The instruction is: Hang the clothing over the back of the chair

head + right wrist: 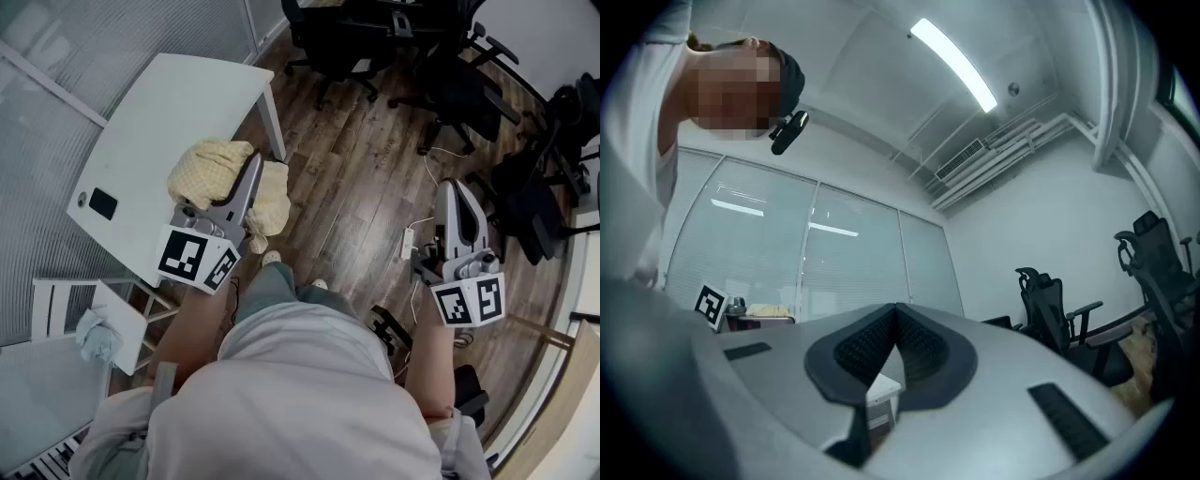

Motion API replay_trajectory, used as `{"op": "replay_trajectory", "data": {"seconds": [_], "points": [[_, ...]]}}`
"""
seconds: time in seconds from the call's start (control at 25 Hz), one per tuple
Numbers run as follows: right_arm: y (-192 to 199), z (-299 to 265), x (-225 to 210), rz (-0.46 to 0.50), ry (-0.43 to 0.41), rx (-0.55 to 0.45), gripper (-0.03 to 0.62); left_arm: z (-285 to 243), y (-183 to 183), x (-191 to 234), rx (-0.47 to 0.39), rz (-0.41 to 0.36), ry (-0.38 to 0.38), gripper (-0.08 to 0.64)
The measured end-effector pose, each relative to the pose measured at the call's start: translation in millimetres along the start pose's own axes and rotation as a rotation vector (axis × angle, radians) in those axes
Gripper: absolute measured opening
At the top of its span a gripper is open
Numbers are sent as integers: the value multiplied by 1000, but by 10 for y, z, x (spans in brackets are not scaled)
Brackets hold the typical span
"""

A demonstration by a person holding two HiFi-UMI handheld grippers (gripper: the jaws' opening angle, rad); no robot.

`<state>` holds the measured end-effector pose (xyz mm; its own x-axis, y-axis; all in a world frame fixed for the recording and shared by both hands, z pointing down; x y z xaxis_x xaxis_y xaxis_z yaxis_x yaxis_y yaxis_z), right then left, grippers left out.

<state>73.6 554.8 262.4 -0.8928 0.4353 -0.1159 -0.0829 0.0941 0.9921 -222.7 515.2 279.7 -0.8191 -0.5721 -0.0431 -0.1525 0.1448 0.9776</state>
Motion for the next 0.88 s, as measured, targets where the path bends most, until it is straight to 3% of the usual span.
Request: {"op": "replay_trajectory", "data": {"seconds": [0.52, 0.88], "points": [[-4, 37, 71, 15, -9, 5, 21, 8, -21, -47, -11, -3, 9, 74], [13, 129, -76, -60, -38, 2, 21, -54, -51, -181, -11, -8, 14, 74]]}}
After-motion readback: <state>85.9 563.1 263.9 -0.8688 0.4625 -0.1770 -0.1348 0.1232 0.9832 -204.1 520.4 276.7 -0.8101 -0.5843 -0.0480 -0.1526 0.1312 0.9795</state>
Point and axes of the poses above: the fingertips, and each gripper's own axes: z backward along the fingers, x to its left, y out of its underside, the point moved 3 cm from there along z, backward along the fingers, and after that the axes turned 15 degrees about x, right-handed, at the moved point
